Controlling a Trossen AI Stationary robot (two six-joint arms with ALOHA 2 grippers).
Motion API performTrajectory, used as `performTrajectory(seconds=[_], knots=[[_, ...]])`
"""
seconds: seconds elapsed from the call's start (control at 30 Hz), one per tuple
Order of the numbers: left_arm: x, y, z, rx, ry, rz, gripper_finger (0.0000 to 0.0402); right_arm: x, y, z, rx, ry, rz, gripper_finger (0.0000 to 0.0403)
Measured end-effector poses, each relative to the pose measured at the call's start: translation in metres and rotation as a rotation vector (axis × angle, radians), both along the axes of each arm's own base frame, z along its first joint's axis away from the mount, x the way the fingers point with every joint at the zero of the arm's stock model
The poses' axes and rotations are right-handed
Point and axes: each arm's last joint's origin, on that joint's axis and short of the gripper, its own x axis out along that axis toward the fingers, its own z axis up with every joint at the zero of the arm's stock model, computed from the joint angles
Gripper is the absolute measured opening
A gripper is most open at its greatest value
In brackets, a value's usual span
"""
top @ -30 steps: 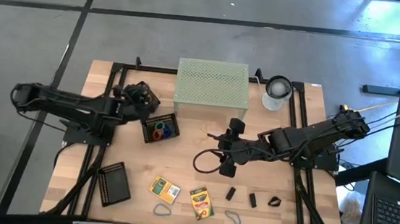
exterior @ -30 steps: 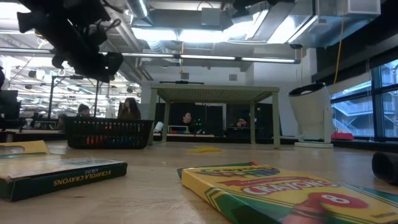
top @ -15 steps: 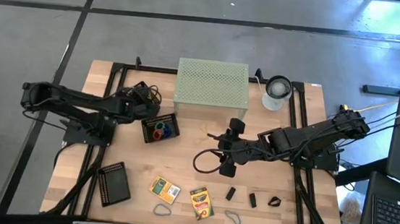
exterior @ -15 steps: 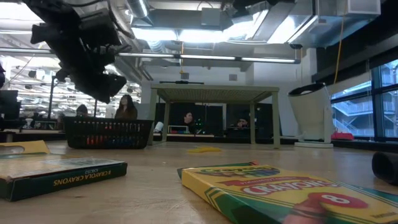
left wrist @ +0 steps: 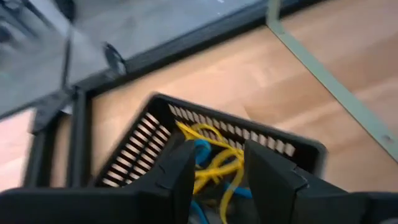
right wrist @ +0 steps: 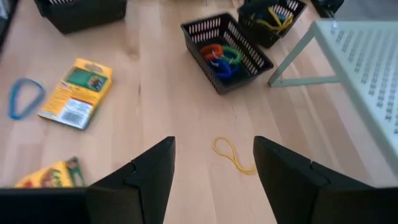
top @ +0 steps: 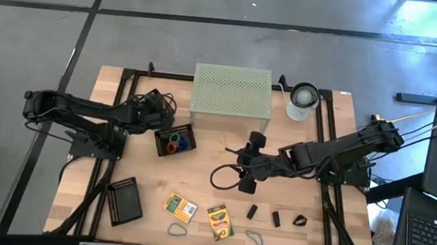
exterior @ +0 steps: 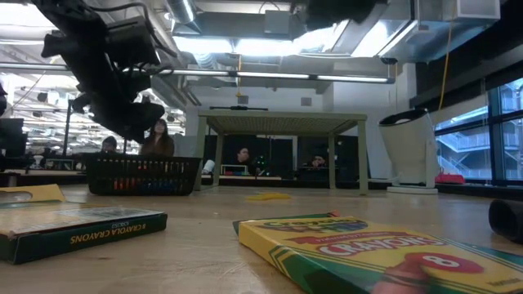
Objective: Pick & Place Office Desk Supplies
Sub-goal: Put the yellow rubber band into the top black bin
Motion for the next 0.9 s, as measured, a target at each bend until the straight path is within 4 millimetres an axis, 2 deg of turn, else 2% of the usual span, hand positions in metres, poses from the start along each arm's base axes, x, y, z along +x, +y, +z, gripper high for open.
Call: performTrajectory(seconds=[0.2,0.43,0.67,0.8,0.9], knots=[[0.003,-0.005,0.004,-0.029,-0.022,-0.066,0.0128,0.001,-0.009,-0.044,-0.024,-0.022,0.009,0.0219],[0.013,-0.013,0.032,-0.002,-0.125,-0.137,0.0128,-0.005,-0.032,-0.09,0.007,-0.025,0.036,0.0219],[0.022,-0.025,0.043,0.029,-0.206,-0.239,0.0128,-0.007,-0.052,-0.111,0.102,-0.075,0.065,0.0219],[0.025,-0.03,0.044,0.03,-0.195,-0.303,0.0128,-0.005,-0.059,-0.116,0.087,-0.076,0.079,0.0219],[0.026,-0.036,0.043,-0.021,-0.151,-0.427,0.0128,0.001,-0.062,-0.123,0.06,-0.079,0.104,0.0219]])
